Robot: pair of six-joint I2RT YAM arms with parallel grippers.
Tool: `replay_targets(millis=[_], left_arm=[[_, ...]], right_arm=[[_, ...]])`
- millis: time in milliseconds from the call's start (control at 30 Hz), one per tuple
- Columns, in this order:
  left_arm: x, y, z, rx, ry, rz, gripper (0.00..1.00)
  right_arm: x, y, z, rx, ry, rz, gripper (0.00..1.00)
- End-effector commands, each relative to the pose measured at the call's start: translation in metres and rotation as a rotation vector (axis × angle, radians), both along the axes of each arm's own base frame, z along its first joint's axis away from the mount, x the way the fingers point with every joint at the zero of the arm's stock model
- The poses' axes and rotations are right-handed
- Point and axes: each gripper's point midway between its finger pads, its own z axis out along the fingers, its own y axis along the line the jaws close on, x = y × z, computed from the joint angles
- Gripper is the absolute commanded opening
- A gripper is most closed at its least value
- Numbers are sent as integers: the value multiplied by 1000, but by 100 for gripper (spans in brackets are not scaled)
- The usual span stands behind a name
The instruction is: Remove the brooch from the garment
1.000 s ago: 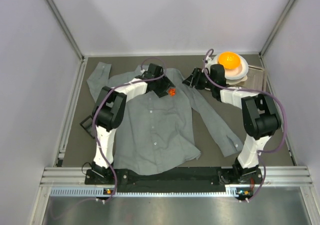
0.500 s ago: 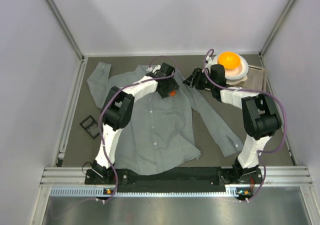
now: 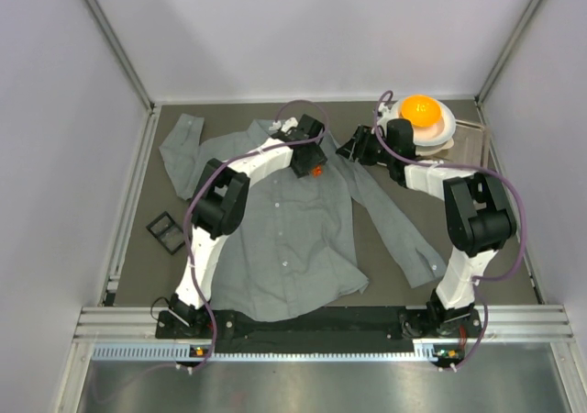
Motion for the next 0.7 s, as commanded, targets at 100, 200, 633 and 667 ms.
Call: replay_targets(millis=[100, 200, 633, 667], left_arm=[[0, 0, -6, 49, -1, -27, 50], [2, -1, 2, 41, -18, -36, 36], [1, -16, 52, -83, -189, -155, 11], [1, -15, 54, -86, -192, -158, 9]], right_arm=[[7, 3, 30, 35, -82, 14, 56], [7, 5, 30, 47, -81, 20, 56], [6, 15, 28, 104, -55, 61, 56], [6, 15, 27, 104, -53, 61, 56]])
